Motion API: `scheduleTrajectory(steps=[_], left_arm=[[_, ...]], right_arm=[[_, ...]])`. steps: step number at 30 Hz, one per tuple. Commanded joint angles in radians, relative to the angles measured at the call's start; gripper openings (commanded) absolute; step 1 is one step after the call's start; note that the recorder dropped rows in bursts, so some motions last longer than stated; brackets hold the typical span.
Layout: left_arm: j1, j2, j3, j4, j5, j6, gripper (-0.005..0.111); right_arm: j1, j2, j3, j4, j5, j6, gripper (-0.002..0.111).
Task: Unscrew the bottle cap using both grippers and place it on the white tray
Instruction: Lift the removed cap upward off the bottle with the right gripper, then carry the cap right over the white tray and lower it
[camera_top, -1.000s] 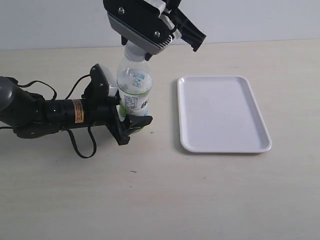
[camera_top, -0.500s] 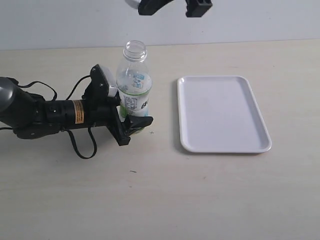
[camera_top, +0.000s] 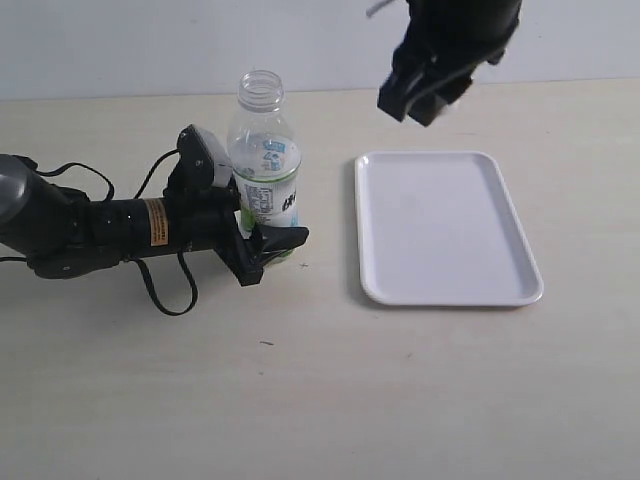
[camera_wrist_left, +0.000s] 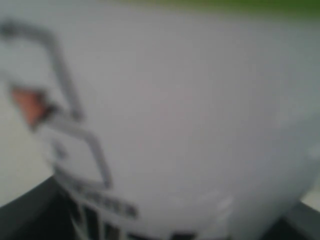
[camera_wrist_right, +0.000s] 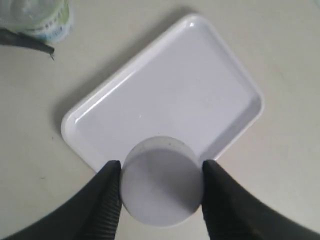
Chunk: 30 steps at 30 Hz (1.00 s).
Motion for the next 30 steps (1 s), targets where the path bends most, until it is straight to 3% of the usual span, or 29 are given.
scheduleTrajectory(steps=[1,6,12,22,30], left_arm=[[0.003,-0.009,0.0,-0.021,-0.045,-0.011,0.0],[0.003,-0.009,0.0,-0.02,-0.045,-0.018,0.0],[0.003,-0.009,0.0,-0.02,-0.045,-0.026,0.0],[0.003,-0.009,0.0,-0.02,-0.045,-0.022,0.0],[0.003,-0.009,0.0,-0.02,-0.045,-0.027,0.0]], right_arm=[[-0.062,-0.013,0.131,0.041,-0.136,0.015,0.0],[-0.13,-0.009,0.258,0.128,-0.349,0.012,0.0],[-0.143,0.016,0.379,0.138,-0.576,0.012,0.0],[-0.143,0.099,0.384,0.162,-0.732,-0.057,0.0],[-0.143,0.124,0.384,0.188,-0.716,-0.057,0.0]])
